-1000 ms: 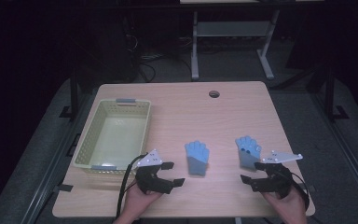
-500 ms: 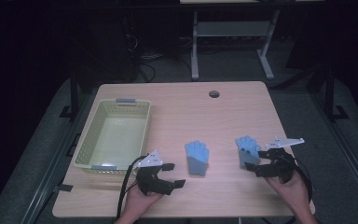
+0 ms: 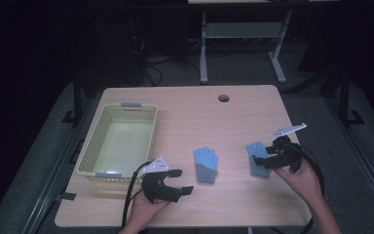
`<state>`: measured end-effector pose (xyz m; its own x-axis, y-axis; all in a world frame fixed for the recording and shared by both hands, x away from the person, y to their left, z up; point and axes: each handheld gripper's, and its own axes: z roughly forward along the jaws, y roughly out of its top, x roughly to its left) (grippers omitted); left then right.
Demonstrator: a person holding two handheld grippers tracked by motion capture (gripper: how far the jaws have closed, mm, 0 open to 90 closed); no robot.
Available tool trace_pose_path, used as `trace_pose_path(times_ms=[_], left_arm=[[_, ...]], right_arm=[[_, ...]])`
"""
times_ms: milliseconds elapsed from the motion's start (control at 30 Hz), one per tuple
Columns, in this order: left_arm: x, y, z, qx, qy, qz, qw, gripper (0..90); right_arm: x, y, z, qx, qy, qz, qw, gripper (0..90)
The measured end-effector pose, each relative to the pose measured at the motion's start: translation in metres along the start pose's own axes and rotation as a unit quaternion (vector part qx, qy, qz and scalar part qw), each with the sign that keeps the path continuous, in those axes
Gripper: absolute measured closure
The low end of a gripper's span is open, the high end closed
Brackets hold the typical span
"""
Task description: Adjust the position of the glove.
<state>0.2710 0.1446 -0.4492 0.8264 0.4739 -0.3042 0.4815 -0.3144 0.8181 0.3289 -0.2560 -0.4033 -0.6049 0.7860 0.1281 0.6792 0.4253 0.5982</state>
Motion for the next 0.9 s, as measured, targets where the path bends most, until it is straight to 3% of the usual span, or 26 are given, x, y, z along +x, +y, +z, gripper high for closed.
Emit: trace_pose_path(times_ms=[167, 267, 467, 667, 800, 900], left_arm=[[0.001, 0.001, -0.001, -0.006, 0.000, 0.001, 1.0000, 20.2], [0.002, 0.000, -0.002, -0.006, 0.002, -0.004, 1.0000, 20.2], [0.002, 0.001, -0.003, -0.007, -0.001, -0.004, 1.0000, 20.2], [0.001, 0.000, -0.002, -0.004, 0.006, -0.004, 1.0000, 20.5], [-0.001, 0.000, -0.002, -0.007, 0.005, -0.004, 1.0000, 20.8], [0.000, 0.000, -0.001, -0.007, 0.005, -0.006, 0.9999, 20.8]], right_arm=[[-0.004, 0.005, 0.012, 0.020, -0.003, 0.002, 0.9998, 38.0], [-0.008, 0.007, 0.027, 0.058, -0.018, -0.003, 0.9982, 45.5], [-0.015, 0.005, 0.037, 0.089, -0.027, 0.007, 0.9957, 52.5], [-0.018, 0.005, 0.039, 0.098, -0.044, 0.009, 0.9941, 56.4], [-0.016, 0.002, 0.048, 0.134, -0.056, 0.000, 0.9893, 58.6], [-0.015, 0.001, 0.049, 0.130, -0.055, 0.003, 0.9899, 60.1]])
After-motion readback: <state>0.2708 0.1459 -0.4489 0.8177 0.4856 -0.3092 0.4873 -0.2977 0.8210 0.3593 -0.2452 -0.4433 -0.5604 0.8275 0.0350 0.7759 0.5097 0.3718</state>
